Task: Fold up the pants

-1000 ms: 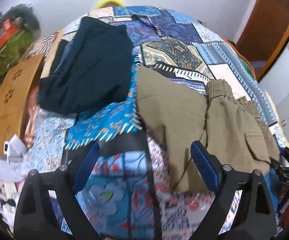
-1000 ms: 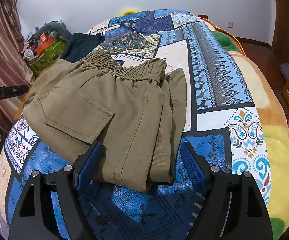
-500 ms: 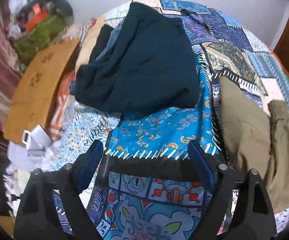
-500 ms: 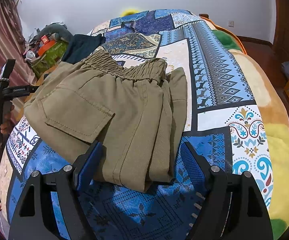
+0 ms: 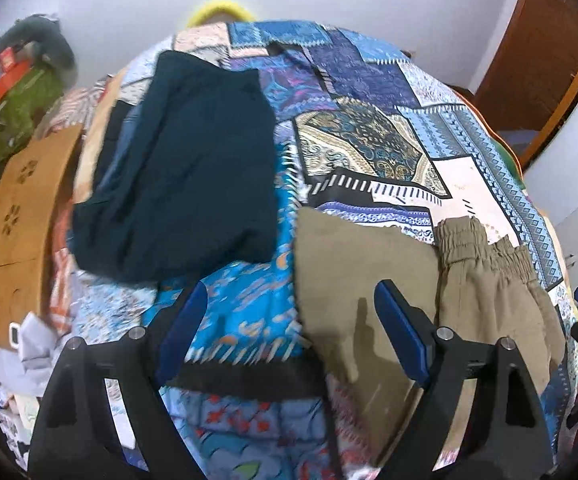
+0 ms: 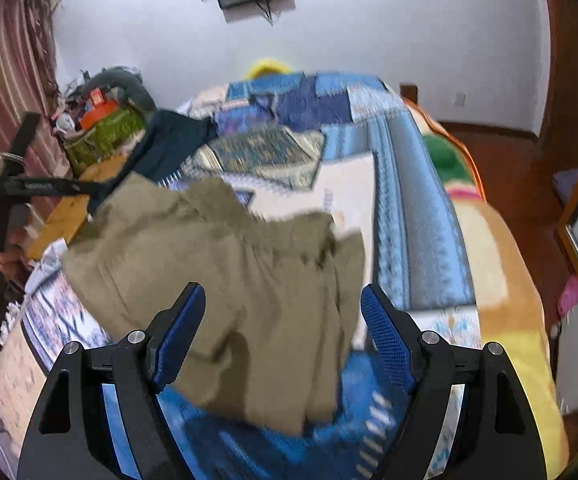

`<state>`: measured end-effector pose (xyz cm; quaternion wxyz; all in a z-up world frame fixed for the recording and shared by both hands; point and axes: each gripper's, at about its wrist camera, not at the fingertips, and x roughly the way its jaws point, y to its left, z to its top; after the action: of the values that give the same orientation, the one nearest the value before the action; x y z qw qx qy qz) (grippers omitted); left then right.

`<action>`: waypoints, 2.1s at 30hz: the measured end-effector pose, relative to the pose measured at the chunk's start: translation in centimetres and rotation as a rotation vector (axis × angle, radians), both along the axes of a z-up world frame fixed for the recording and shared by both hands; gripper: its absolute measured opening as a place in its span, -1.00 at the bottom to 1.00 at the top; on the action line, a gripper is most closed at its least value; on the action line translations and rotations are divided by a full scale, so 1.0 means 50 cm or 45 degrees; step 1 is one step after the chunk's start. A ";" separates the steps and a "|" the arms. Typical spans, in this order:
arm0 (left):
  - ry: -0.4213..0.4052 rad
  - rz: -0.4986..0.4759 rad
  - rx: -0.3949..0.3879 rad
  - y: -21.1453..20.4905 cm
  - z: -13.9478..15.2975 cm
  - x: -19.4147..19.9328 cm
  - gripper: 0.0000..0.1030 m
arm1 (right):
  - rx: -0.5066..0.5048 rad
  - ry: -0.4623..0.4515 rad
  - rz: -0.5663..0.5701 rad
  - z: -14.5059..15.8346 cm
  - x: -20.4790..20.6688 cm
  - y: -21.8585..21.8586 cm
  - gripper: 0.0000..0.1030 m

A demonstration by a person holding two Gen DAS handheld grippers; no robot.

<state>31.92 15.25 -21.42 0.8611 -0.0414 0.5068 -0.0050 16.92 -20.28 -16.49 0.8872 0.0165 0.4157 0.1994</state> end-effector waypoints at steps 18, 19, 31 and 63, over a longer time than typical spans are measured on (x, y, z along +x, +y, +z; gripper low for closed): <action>0.109 0.099 0.074 0.081 -0.065 0.050 0.51 | 0.009 0.180 0.187 -0.084 0.024 0.082 0.29; 0.083 0.078 0.055 0.073 -0.052 0.034 0.51 | 0.010 0.179 0.184 -0.084 0.024 0.082 0.30; 0.110 0.049 0.034 0.047 -0.074 -0.072 0.60 | -0.010 0.163 0.157 -0.074 0.011 0.076 0.30; 0.086 -0.100 -0.172 -0.064 -0.075 -0.042 -0.26 | 0.166 0.363 -0.014 -0.137 0.078 -0.024 0.01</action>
<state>29.84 12.05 -25.14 0.8379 -0.0798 0.5351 -0.0714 20.82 -21.49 -23.33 0.8173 0.1045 0.5236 0.2166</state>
